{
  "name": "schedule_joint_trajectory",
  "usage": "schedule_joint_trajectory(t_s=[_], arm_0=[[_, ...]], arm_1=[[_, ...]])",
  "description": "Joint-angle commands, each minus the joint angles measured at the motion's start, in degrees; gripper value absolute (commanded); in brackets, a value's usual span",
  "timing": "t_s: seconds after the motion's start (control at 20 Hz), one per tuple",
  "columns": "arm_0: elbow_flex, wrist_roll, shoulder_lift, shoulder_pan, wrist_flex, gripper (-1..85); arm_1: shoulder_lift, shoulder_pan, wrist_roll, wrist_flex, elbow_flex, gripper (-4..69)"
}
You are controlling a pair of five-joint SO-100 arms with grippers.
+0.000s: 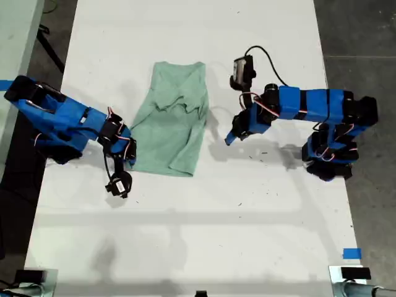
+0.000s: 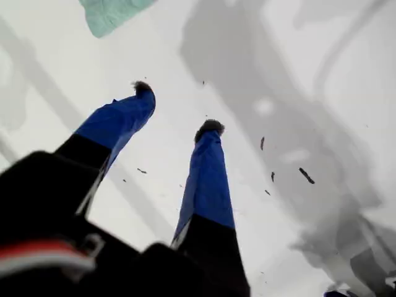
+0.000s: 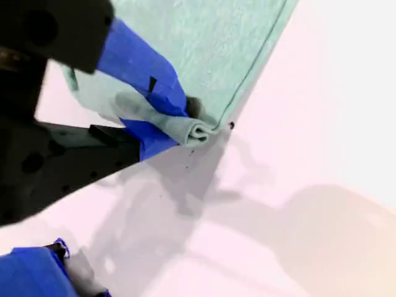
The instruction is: Fold t-shirt
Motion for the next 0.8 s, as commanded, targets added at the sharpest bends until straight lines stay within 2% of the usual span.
schedule_joint_trajectory(t_s=[0.0,0.1,0.25,0.4,0.6,0.7,0.75], arm_0=[[-1.3,1.0,9.4,-1.9,9.0,0.0],[-8.4,4.5,8.7,-3.4,13.1,0.0],[-22.7,12.7,-4.0,-4.4,8.5,0.0],[-41.8,19.5,-22.0,-4.5,9.5,0.0],[-55.6,21.9,-36.7,-4.2,11.5,2.2],[-59.0,23.6,-38.9,-4.2,14.8,36.8],[-59.5,24.7,-37.4,-4.2,16.8,43.8]], arm_1=[[3.7,-0.7,0.7,-1.7,-0.4,18.6],[3.9,-0.8,0.9,-1.8,-0.2,18.4],[3.9,-0.8,1.0,-2.3,-0.1,18.1],[4.0,-1.4,1.8,-2.3,0.0,17.9],[4.0,-1.9,2.5,-2.3,0.4,17.4],[4.2,-2.0,2.8,-2.3,0.8,17.2],[4.4,-2.0,2.8,-2.3,0.9,17.2]])
